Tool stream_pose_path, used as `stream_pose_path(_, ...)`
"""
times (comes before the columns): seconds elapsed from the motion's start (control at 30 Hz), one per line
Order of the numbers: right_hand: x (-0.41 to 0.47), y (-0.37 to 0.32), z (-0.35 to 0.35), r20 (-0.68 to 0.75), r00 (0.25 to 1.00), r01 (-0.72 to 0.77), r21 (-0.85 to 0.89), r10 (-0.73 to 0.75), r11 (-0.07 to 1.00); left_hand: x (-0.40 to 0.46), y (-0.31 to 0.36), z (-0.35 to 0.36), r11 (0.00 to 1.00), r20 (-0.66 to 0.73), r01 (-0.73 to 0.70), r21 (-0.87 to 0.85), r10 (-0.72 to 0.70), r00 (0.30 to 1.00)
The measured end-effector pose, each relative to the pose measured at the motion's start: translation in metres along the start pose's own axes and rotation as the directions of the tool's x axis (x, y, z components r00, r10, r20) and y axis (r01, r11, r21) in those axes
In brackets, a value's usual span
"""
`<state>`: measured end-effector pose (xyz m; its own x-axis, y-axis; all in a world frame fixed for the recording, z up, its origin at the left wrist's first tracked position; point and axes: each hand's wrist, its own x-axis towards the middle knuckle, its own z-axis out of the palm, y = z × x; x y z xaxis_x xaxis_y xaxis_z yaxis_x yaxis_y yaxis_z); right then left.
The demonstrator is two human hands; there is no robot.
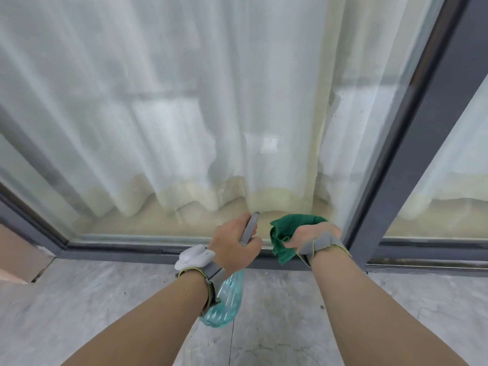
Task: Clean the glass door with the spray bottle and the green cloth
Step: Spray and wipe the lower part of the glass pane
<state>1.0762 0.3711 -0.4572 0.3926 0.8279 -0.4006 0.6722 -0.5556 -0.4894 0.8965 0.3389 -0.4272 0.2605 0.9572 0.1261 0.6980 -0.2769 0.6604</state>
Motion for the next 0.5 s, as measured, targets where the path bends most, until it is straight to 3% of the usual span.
stream_pose_path(0.03, -0.003, -0.006, -0.012, 0.002, 0.999, 0.041, -0.082, -0.041, 0.996, 0.001, 0.001, 0.001, 1.000, -0.004, -0.012, -0.004, 0.012, 1.000)
stream_pose_path(0.1, -0.016, -0.015, -0.035, 0.018, 0.999, -0.034, -0.024, 0.035, 0.999, 0.003, 0.004, 0.003, 1.000, -0.018, -0.011, -0.011, 0.011, 1.000)
stream_pose_path(0.27, -0.027, -0.040, -0.083, 0.073, 0.988, 0.150, -0.321, -0.134, 0.935, 0.014, 0.019, 0.006, 0.989, -0.080, 0.003, -0.145, -0.014, 0.997)
stream_pose_path(0.33, -0.023, -0.055, -0.094, 0.028, 0.995, 0.096, -0.248, -0.092, 0.964, 0.017, 0.024, 0.005, 0.984, -0.088, -0.016, -0.175, 0.000, 0.996)
stream_pose_path(0.4, -0.029, -0.063, -0.095, 0.085, 0.996, 0.011, -0.040, -0.008, 0.999, 0.021, 0.028, 0.006, 0.983, -0.085, -0.019, -0.183, 0.003, 0.996)
stream_pose_path(0.43, -0.030, -0.058, -0.092, 0.146, 0.989, 0.000, 0.196, -0.029, 0.981, 0.021, 0.028, 0.004, 0.982, -0.087, -0.022, -0.187, 0.006, 0.996)
stream_pose_path(0.47, -0.034, -0.060, -0.087, 0.150, 0.987, -0.017, 0.453, -0.058, 0.891, 0.022, 0.027, 0.004, 0.983, -0.083, -0.026, -0.183, 0.011, 0.997)
stream_pose_path(0.5, -0.039, -0.063, -0.085, 0.124, 0.991, -0.117, 0.700, 0.042, 0.705, 0.021, 0.024, 0.003, 0.984, -0.075, -0.027, -0.174, 0.014, 0.997)
